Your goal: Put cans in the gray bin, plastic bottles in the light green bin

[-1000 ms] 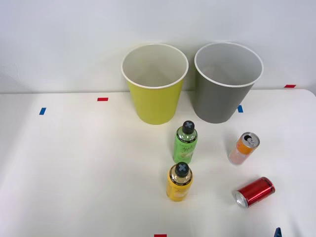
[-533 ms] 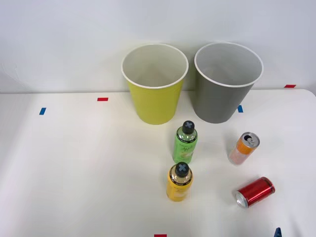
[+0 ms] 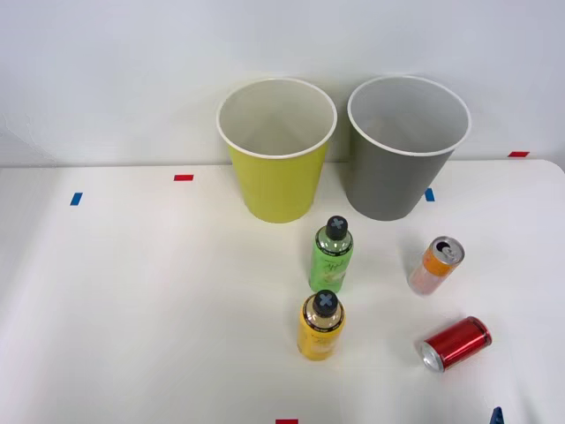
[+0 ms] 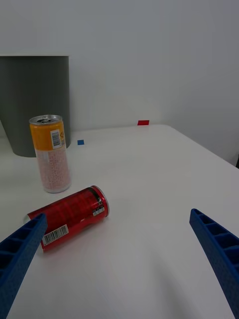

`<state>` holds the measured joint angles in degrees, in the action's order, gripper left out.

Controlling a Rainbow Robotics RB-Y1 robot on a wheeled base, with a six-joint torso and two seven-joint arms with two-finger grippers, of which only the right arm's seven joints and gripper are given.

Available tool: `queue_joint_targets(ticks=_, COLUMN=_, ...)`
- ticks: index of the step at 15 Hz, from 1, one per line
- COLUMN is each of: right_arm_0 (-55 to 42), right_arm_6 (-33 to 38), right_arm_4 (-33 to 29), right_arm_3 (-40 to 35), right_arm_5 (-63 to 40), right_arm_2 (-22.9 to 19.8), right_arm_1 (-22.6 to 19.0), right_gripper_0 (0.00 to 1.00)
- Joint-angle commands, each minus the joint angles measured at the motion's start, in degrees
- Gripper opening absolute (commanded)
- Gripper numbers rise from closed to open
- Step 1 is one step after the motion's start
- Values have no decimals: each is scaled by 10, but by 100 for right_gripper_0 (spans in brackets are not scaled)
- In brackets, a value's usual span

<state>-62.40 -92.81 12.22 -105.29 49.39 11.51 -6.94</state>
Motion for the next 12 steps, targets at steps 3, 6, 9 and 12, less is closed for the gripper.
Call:
queue_joint_targets(ticks=3, right_arm_0=0, right_arm_6=0, right_arm_4=0, right_arm_3=0, right_arm_5=0, right_arm_2=0, right_arm_1=0, right_gripper_0=100)
queue_joint_targets(ticks=6, right_arm_0=12, right_arm_6=0, right_arm_4=2, right_arm_3=16, right_arm_5=-8, right_arm_2=-1, right_arm_1=-2, right_gripper_0=100)
queue_joint_targets(ticks=9, right_arm_0=21, right_arm_6=-9, right_arm_4=8, right_arm_3=11, right_arm_5=-5, right_arm_2=1, right_arm_1=-11, right_gripper_0=100)
queue_joint_targets(ticks=12, right_arm_0=23, right_arm_6=-26, right_arm_4=10, right_arm_3=-34, right_arm_5=-63, right_arm_2=2, right_arm_1=-17, right_gripper_0=100)
